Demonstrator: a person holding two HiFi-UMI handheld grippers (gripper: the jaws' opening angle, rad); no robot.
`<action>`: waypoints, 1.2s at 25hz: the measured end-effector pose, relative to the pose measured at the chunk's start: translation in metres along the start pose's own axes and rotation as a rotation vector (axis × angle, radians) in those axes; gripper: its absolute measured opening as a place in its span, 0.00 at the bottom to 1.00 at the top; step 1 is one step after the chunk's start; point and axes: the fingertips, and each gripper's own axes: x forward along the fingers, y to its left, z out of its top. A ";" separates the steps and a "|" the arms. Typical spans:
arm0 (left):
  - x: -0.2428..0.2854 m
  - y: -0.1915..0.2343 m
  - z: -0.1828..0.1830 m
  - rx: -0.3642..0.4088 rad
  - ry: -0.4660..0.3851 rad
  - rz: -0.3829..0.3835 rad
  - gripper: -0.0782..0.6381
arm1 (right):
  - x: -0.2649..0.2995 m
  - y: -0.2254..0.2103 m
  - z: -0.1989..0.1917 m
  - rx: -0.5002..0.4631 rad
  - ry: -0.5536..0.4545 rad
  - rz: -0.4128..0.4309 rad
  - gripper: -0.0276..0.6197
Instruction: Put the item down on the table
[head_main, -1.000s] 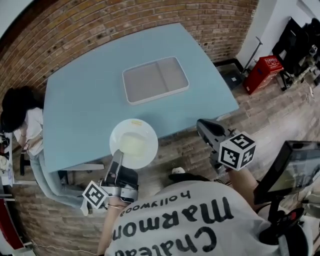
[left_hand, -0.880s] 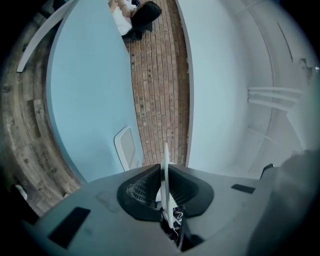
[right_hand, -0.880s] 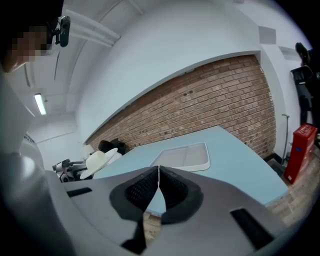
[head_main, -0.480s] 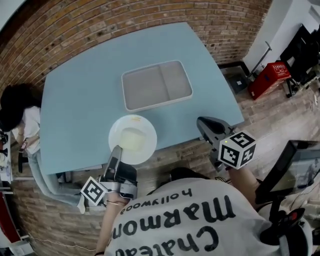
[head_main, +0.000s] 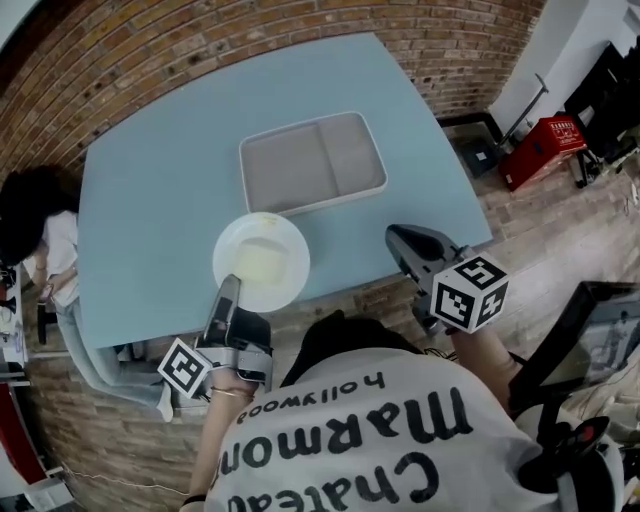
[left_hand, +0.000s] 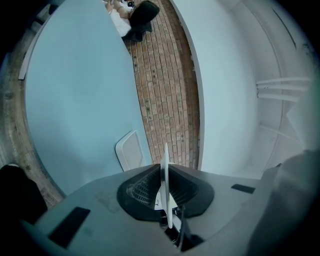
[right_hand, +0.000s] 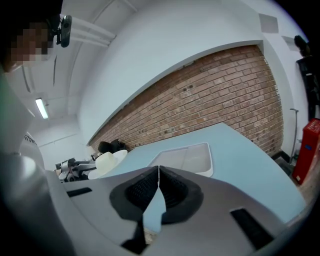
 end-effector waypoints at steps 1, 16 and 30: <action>0.002 0.001 0.001 0.002 -0.003 0.005 0.15 | 0.001 0.000 0.000 0.004 -0.001 0.000 0.06; 0.043 0.047 0.033 -0.009 0.005 0.102 0.15 | 0.043 -0.026 0.020 0.033 -0.008 -0.043 0.06; 0.077 0.090 0.045 -0.025 0.074 0.206 0.15 | 0.091 -0.049 0.023 0.050 0.052 -0.048 0.06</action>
